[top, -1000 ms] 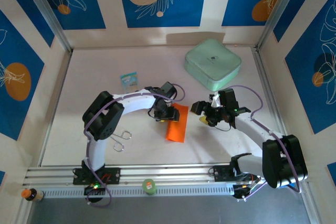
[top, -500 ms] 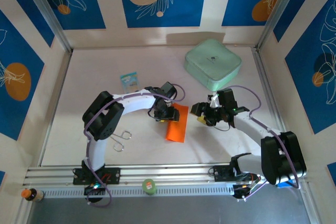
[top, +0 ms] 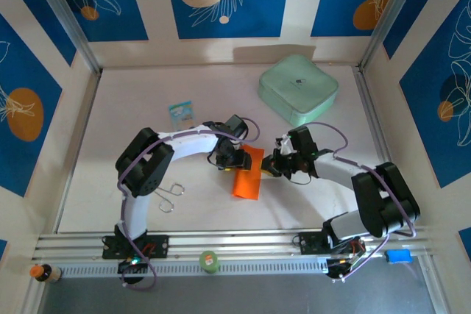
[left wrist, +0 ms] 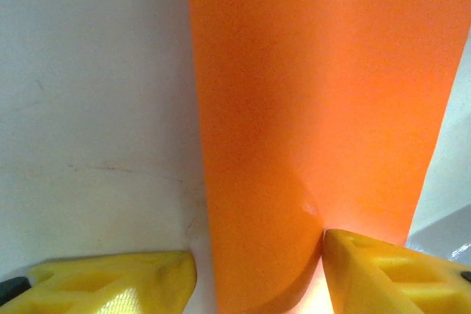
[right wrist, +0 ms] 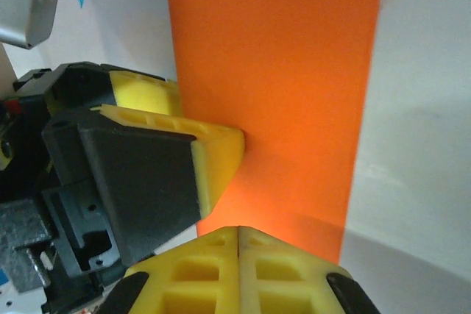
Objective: Fold a paper plane with a square sheet of paper (pick it up from the middle)
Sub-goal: Hold the square sheet of paper at the center of the table.
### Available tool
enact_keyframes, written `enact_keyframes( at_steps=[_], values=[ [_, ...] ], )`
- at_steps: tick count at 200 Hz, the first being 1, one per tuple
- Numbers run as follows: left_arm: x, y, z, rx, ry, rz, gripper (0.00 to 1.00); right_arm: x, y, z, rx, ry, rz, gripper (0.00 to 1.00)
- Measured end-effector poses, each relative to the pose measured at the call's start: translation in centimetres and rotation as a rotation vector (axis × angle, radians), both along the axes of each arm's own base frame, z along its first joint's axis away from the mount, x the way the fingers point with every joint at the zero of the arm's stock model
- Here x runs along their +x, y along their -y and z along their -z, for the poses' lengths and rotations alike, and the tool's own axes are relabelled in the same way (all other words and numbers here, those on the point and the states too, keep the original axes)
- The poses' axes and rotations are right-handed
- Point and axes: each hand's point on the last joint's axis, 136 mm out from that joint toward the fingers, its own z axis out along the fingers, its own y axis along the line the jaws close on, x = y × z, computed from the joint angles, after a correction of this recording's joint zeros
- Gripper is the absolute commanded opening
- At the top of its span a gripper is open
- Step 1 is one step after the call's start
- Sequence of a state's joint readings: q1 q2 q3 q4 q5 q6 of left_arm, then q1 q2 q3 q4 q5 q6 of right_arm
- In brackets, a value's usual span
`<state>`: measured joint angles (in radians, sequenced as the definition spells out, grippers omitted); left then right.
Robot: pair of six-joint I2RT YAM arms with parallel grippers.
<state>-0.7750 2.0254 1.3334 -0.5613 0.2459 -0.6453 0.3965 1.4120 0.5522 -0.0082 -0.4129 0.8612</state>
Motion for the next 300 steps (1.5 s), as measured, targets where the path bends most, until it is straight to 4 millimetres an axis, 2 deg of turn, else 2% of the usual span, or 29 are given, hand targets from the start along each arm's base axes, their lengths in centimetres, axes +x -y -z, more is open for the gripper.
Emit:
enact_keyframes(
  at_steps=[41,78,111,216,300],
  values=[
    [0.0,0.0,0.0,0.000,0.000,0.000,0.61,0.1,-1.1,0.9,-0.014,0.032,0.005,0.00],
    [-0.1,-0.1,0.1,0.002,-0.002,0.000,0.61,0.1,-1.5,2.7,-0.033,-0.001,0.010,0.00],
    [-0.1,-0.1,0.1,0.003,-0.003,0.000,0.61,0.0,-2.1,3.1,-0.051,0.014,0.000,0.00],
    [-0.2,-0.1,0.2,0.004,-0.004,0.000,0.61,0.1,-1.4,4.3,-0.118,0.049,0.007,0.00],
    [0.1,0.6,-1.9,-0.055,0.058,-0.008,0.74,0.8,-1.4,4.4,-0.101,0.143,-0.136,0.00]
  ],
)
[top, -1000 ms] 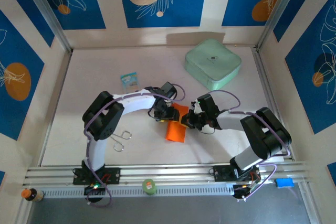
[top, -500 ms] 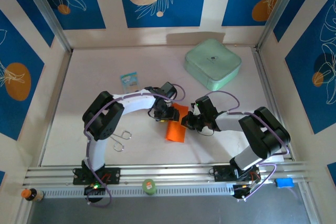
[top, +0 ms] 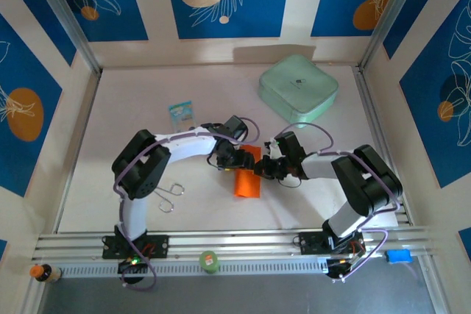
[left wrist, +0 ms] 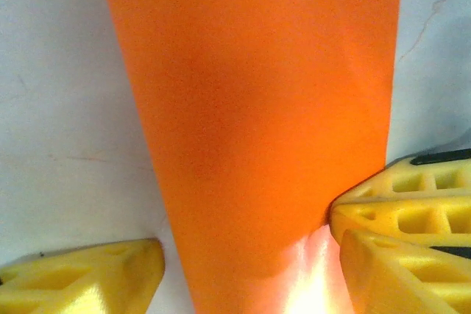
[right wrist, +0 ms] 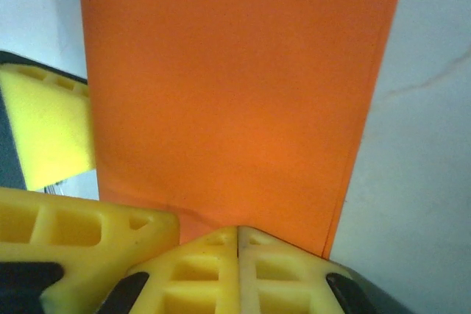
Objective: Fold a paper plane with a square sheet of paper (pick it up from the middle)
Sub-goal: Hold the square sheet of paper at the center of the table.
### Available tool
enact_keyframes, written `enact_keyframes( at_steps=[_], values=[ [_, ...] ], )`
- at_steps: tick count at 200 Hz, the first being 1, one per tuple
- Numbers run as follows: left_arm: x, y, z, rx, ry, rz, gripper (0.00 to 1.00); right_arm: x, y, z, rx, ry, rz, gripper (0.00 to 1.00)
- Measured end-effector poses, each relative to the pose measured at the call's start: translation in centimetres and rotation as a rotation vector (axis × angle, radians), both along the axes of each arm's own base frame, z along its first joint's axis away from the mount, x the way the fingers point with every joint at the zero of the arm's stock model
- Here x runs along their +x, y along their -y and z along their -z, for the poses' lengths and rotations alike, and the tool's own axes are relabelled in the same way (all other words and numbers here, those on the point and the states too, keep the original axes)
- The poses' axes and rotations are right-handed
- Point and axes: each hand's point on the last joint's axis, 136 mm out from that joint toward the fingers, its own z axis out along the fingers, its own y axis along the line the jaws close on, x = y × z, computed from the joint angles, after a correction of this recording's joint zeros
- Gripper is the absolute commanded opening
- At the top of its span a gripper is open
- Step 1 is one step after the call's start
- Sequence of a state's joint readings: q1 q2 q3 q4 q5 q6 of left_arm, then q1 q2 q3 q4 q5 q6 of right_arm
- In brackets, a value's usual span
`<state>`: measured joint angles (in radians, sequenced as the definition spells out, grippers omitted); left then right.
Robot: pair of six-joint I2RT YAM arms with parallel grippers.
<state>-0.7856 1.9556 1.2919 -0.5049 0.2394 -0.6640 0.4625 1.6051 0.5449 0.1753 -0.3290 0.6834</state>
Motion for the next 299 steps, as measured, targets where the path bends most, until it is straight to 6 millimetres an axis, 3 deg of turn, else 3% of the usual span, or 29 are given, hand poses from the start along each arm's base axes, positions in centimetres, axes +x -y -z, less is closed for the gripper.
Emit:
enact_keyframes(
  at_steps=[36,73,118,158,195,259,299],
  values=[
    [1.3,-2.2,-1.0,0.027,0.078,-0.058,0.72,0.0,-0.2,-0.1,0.020,0.007,-0.069,0.00],
    [2.4,-3.5,-2.4,-0.059,0.119,-0.119,0.50,-0.2,-0.3,0.0,0.034,0.001,-0.118,0.00],
    [2.5,-1.9,-2.9,-0.247,0.096,-0.121,0.21,-0.2,-0.3,0.0,0.030,0.008,-0.128,0.00],
    [2.9,0.8,-5.3,-0.420,0.112,-0.079,0.00,-0.2,-0.3,0.0,0.028,0.007,-0.127,0.00],
    [2.9,2.1,-6.1,-0.498,0.107,-0.050,0.00,-0.2,-0.2,0.0,0.027,0.007,-0.126,0.00],
    [1.5,1.2,-1.3,-0.456,0.018,-0.063,0.00,-0.2,-0.2,0.0,0.027,0.006,-0.126,0.00],
    [1.6,1.0,-0.9,-0.463,0.022,-0.066,0.00,-0.2,-0.2,0.0,0.026,0.006,-0.125,0.00]
  ],
)
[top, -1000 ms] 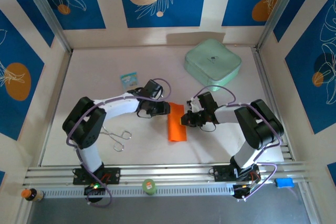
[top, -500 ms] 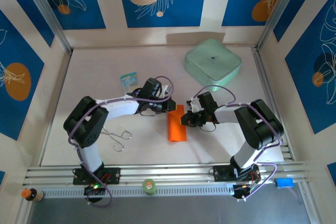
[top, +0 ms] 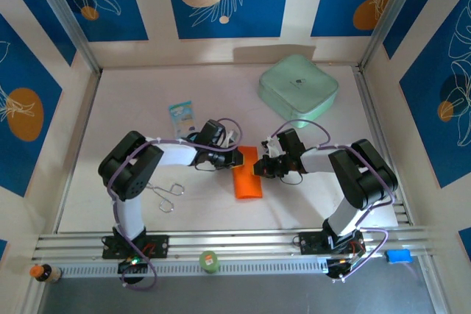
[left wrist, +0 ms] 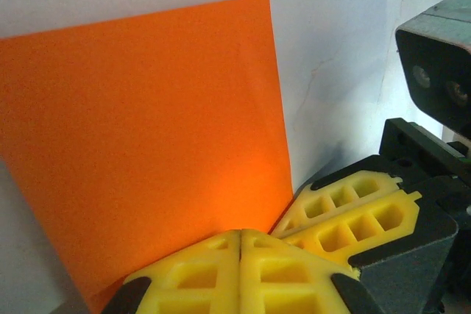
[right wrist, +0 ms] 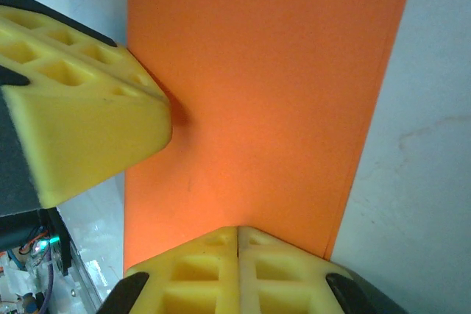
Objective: Fold a paper plane with a square sheet of paper (pick it up from the middle)
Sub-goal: Hold the square sheet of paper at the center of the table.
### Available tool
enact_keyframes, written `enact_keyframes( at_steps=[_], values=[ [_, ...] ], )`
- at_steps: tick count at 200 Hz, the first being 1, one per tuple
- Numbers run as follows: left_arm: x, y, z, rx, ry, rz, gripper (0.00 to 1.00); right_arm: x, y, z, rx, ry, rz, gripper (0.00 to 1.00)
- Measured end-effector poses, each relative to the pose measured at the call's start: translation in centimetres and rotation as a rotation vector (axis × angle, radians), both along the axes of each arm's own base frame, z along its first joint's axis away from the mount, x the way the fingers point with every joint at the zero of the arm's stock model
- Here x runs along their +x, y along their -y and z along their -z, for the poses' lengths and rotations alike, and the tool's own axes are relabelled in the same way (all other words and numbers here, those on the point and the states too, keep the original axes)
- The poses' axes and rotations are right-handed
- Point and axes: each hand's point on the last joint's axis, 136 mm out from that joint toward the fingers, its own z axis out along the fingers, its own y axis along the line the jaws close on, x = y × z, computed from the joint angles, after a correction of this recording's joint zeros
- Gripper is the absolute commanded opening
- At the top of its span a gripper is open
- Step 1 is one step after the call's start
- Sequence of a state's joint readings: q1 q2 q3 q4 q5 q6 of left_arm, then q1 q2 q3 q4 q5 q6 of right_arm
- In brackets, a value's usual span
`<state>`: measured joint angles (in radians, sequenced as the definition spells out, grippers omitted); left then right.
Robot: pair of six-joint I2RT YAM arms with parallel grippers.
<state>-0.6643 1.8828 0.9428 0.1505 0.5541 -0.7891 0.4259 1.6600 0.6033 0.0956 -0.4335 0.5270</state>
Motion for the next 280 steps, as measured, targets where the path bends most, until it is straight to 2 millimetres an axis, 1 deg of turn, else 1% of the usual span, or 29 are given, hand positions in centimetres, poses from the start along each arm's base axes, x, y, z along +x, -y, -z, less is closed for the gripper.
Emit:
enact_keyframes(
  at_steps=[51,98,137,177,206,244,280],
  values=[
    [0.2,0.0,-0.4,-0.017,0.004,0.003,0.02,0.0,0.0,0.0,-0.003,-0.001,0.002,0.00],
    [0.0,0.0,-1.2,-0.028,0.005,0.010,0.03,0.0,0.0,0.0,-0.004,-0.003,0.002,0.00],
    [-0.4,0.0,-1.3,-0.032,-0.006,0.021,0.03,0.0,0.0,0.0,-0.004,-0.003,0.002,0.00],
    [-0.5,-0.5,-0.6,-0.013,-0.012,0.022,0.02,0.0,0.0,0.0,-0.004,-0.003,0.002,0.00],
    [-0.7,-1.4,1.5,0.013,-0.042,0.013,0.01,0.0,0.0,0.0,-0.004,-0.003,0.002,0.00],
    [-0.5,-1.5,1.5,0.000,-0.022,0.015,0.02,0.1,0.0,0.0,-0.005,-0.003,0.003,0.00],
    [-0.4,-1.5,1.4,0.010,-0.016,0.025,0.06,0.1,0.1,0.0,-0.006,-0.003,0.005,0.00]
  ],
)
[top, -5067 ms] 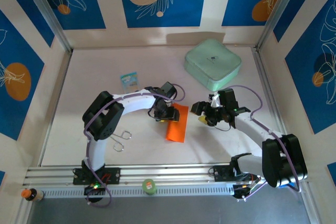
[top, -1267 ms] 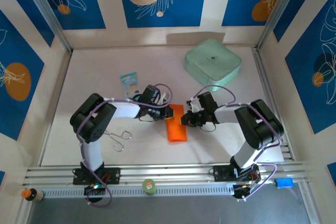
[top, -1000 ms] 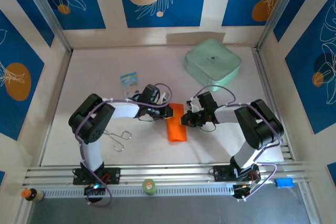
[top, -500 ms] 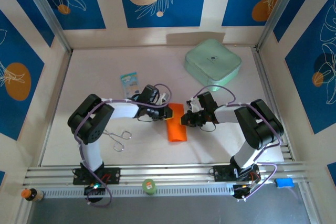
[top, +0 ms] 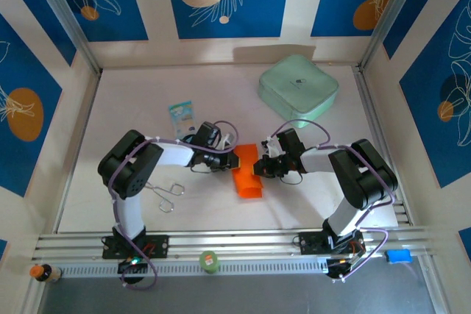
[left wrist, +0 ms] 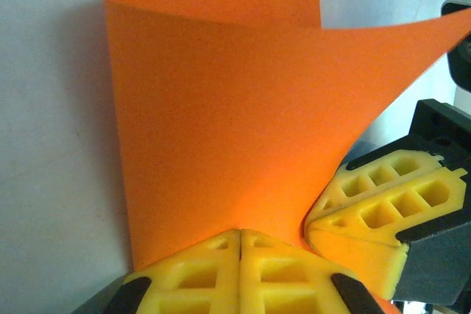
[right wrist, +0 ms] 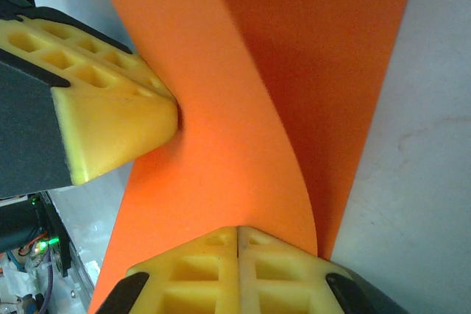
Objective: Fold a paper plane with a square sheet of paper (pick it up from the middle)
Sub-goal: Hold the square sheet of paper at the center of the table.
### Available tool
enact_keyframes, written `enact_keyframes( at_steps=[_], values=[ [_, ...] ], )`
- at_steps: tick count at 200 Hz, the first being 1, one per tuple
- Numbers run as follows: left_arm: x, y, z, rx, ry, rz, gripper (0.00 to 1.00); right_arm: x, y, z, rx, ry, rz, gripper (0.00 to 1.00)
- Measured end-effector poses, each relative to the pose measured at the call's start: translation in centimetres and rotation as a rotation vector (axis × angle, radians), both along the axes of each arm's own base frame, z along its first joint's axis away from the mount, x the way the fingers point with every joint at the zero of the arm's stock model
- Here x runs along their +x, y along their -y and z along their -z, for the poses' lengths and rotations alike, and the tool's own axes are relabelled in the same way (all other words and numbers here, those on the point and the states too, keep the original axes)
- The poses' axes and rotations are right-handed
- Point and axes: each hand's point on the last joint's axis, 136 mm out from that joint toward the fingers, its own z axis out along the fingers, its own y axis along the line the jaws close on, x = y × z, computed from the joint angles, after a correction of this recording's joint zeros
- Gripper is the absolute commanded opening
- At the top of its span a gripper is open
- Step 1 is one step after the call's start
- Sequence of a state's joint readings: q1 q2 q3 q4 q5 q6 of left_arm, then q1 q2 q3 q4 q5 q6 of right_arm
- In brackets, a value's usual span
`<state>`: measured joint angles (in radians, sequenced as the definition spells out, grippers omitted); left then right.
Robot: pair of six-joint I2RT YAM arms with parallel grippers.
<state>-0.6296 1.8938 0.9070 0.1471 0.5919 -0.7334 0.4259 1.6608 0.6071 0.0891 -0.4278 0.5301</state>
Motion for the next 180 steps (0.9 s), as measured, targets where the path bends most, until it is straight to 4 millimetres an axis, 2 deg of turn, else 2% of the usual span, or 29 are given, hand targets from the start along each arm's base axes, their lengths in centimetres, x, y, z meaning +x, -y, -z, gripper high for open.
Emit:
enact_keyframes(
  at_steps=[24,83,139,180],
  values=[
    [0.5,0.0,-0.3,0.026,0.004,-0.004,0.08,0.0,0.0,0.0,0.000,-0.001,0.001,0.00],
    [2.3,0.9,-2.6,0.025,0.060,0.012,0.10,0.0,0.0,0.0,0.000,-0.001,0.001,0.00],
    [3.3,-0.2,-2.7,0.024,0.051,-0.012,0.09,0.0,0.0,0.0,0.000,-0.001,0.001,0.00],
    [3.4,0.0,-2.7,0.016,0.047,-0.008,0.09,0.0,0.0,0.0,0.000,-0.001,0.001,0.00]
  ],
)
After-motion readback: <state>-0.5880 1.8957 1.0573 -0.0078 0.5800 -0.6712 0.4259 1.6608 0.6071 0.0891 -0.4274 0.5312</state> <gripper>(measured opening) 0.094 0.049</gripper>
